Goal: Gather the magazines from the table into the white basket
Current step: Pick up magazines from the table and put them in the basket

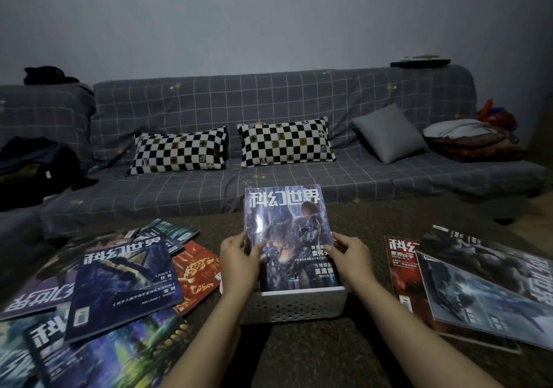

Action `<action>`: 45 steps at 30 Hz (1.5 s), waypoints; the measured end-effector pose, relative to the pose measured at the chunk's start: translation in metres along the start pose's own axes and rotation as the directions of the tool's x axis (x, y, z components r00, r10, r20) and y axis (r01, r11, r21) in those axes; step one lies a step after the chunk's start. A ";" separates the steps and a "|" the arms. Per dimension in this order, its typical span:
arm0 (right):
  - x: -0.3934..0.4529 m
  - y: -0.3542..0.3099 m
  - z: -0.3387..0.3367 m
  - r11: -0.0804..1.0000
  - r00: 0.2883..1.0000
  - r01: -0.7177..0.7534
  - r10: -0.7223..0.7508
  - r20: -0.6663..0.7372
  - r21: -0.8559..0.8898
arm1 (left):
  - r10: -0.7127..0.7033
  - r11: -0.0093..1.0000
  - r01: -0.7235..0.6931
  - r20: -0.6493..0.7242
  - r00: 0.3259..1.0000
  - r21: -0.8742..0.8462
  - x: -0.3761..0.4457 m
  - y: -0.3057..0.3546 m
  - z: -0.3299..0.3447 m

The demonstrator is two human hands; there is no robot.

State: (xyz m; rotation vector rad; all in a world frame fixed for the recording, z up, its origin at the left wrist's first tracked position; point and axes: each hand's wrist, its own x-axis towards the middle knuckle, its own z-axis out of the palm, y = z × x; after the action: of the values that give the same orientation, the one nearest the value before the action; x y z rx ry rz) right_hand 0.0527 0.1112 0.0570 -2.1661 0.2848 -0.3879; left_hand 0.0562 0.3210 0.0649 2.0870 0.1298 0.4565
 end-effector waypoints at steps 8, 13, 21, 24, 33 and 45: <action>-0.043 0.019 -0.056 0.984 0.986 0.143 -0.132 -0.106 0.107 | 0.154 0.968 -0.118 0.154 0.976 -0.220 -0.066 0.062 0.045; -0.051 0.067 -0.108 0.991 0.971 0.102 -0.081 -0.225 0.081 | 0.206 0.953 -0.110 0.332 0.921 -0.283 -0.100 0.096 0.103; -0.030 0.173 -0.187 0.980 0.937 -0.180 0.146 -0.318 -0.080 | 0.125 0.965 0.034 0.572 0.811 -0.260 -0.131 0.136 0.215; -0.012 0.208 -0.203 0.946 0.923 -0.282 0.221 -0.316 -0.162 | 0.119 0.977 0.009 0.577 0.808 -0.213 -0.130 0.146 0.255; 0.034 0.263 -0.214 0.761 0.811 -0.550 0.388 -0.437 -0.344 | 0.083 0.995 -0.095 0.566 0.820 -0.008 -0.084 0.144 0.352; 0.028 0.271 -0.205 0.694 0.834 -0.534 0.339 -0.435 -0.483 | -0.243 0.950 0.311 0.614 0.751 -0.004 -0.030 0.153 0.373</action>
State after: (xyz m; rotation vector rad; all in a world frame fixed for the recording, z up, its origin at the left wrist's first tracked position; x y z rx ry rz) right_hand -0.0150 -0.2071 -0.0444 -2.5156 1.2416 -0.3947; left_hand 0.1535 -0.0680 0.0106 1.9636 0.0314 -0.3978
